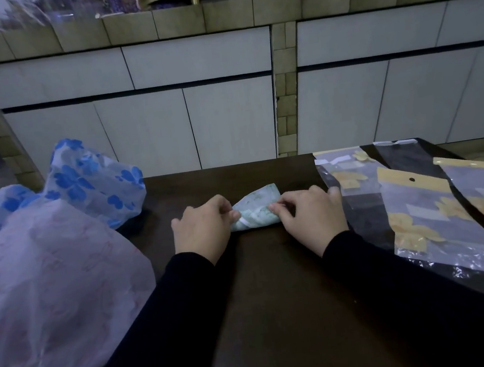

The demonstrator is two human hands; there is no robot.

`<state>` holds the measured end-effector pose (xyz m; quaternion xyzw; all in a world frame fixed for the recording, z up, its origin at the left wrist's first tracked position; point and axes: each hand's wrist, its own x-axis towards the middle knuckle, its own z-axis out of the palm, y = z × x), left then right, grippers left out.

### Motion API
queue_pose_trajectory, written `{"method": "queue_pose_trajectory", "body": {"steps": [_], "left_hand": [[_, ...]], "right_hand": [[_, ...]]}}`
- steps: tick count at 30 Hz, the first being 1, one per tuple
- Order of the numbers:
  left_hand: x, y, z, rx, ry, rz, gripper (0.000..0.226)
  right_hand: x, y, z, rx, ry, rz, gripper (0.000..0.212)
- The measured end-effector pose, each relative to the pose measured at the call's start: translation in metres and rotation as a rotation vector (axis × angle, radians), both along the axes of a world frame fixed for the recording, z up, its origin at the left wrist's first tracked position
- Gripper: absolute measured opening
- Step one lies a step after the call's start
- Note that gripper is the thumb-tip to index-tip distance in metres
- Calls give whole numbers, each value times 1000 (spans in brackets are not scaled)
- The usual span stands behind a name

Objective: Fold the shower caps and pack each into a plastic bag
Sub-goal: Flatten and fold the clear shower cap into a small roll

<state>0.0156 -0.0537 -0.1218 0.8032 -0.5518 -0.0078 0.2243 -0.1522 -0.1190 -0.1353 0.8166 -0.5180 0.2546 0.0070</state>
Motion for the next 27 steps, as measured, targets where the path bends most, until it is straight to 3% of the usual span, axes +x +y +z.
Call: {"method": "queue_pose_trajectory", "body": {"steps": [3,6,10,18,27], "left_hand": [[3,-2,-6,-137,-111,-27,16],[2,-4,-12,-276,-128,-193,13],[4,-6,-17,-248,10,-260,20],[9,-10,-20,-111,55,-218,31],[7,-2,-20,-101,31,-221,32]], "right_hand": [[2,-1,1,-101,-2,25,24],[2,0,0,-161,26,92,22],[-1,0,0,-68,78,94,28],[-6,3,0,66,202,50,44],[-7,3,3,86,187,76,38]]}}
